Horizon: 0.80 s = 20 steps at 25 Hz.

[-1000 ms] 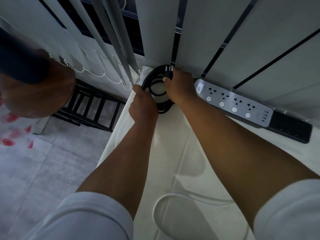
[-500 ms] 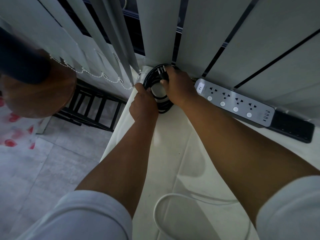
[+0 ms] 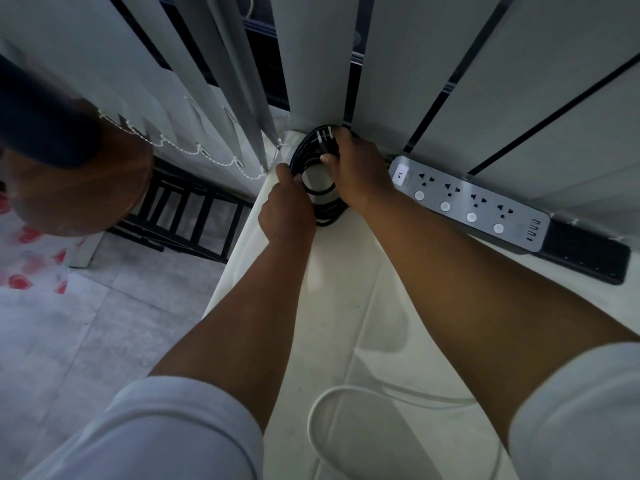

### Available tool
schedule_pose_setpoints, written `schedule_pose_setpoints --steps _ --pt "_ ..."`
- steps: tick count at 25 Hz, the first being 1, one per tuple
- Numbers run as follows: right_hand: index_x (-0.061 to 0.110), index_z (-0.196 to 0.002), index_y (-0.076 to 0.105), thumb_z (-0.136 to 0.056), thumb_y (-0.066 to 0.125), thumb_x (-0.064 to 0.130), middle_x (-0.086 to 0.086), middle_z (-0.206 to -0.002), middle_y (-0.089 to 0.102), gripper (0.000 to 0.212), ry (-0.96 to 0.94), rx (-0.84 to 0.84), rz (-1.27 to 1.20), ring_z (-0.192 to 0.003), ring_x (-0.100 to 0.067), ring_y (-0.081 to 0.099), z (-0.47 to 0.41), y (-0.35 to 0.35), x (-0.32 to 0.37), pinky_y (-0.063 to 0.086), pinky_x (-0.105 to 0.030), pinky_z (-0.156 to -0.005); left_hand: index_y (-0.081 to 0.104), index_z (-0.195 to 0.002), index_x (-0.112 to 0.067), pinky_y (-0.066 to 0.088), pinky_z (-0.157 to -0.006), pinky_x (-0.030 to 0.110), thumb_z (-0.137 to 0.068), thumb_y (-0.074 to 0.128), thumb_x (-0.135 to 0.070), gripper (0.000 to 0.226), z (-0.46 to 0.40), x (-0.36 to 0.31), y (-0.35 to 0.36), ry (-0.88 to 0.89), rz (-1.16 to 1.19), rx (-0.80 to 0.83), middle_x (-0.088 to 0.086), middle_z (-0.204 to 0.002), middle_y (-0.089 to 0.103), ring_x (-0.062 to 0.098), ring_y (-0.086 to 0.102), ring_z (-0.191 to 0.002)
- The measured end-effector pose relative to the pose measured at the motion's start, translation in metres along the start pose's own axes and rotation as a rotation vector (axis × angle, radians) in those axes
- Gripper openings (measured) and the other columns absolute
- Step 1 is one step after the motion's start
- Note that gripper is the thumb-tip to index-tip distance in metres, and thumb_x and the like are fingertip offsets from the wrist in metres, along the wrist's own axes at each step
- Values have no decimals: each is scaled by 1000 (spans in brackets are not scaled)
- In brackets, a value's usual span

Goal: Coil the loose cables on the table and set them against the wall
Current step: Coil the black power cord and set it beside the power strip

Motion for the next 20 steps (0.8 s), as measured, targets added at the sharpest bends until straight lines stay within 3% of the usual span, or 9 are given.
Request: schedule_pose_setpoints --steps 5,8,9,11,13,17,20 --pt "3 -124 50 -99 54 20 -19 -118 66 31 61 -24 -8 -110 -37 60 1 3 -1 41 -33 -80 38 -120 -16 33 -56 37 -101 33 -26 22 3 0 -2 41 14 11 10 -82 64 36 63 -73" --pt "4 -127 49 -99 52 25 -19 -120 65 34 113 -40 -23 -112 -37 59 5 5 -2 45 -40 -86 20 -147 -32 33 -53 34 -95 40 -14 58 3 -2 -3 89 -37 69 2 -72 55 23 56 -59" --pt "5 -127 49 -99 53 27 -19 -120 66 36 151 -49 -47 -113 -37 59 5 5 -3 45 -39 -86 10 -151 -38 31 -49 31 -92 42 -8 74 4 -3 -3 120 -61 85 0 -66 50 18 50 -53" --pt "5 -125 49 -97 57 32 -20 -118 66 40 269 -72 -118 -112 -38 61 3 4 -9 46 -39 -86 6 -150 -44 29 -47 29 -87 43 -3 84 5 -3 -5 139 -64 104 -1 -65 46 15 45 -51" --pt "4 -118 50 -94 62 34 -20 -115 67 40 369 -88 -184 -109 -38 62 -1 3 -15 48 -39 -87 12 -148 -44 32 -53 33 -88 42 -5 78 5 -3 -6 104 -51 103 1 -74 51 20 48 -57" --pt "1 -106 57 -91 66 35 -21 -104 69 38 352 -103 -162 -97 -36 66 -2 -2 -15 52 -37 -81 26 -143 -38 33 -56 35 -98 37 -19 50 6 -6 -10 84 13 69 3 -82 61 25 55 -65" --pt "2 -102 58 -88 69 33 -18 -101 67 36 303 -109 -189 -92 -32 65 4 -8 -11 51 -37 -81 33 -145 -33 42 -68 37 -103 33 -35 42 3 -6 -16 86 135 90 13 -102 64 32 62 -89"
Point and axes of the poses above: each hand's wrist, its own z-axis away from the middle knuckle, its own y-axis out of the palm, x = y × z, the point moved 5 cm from there along -z, towards the middle knuckle
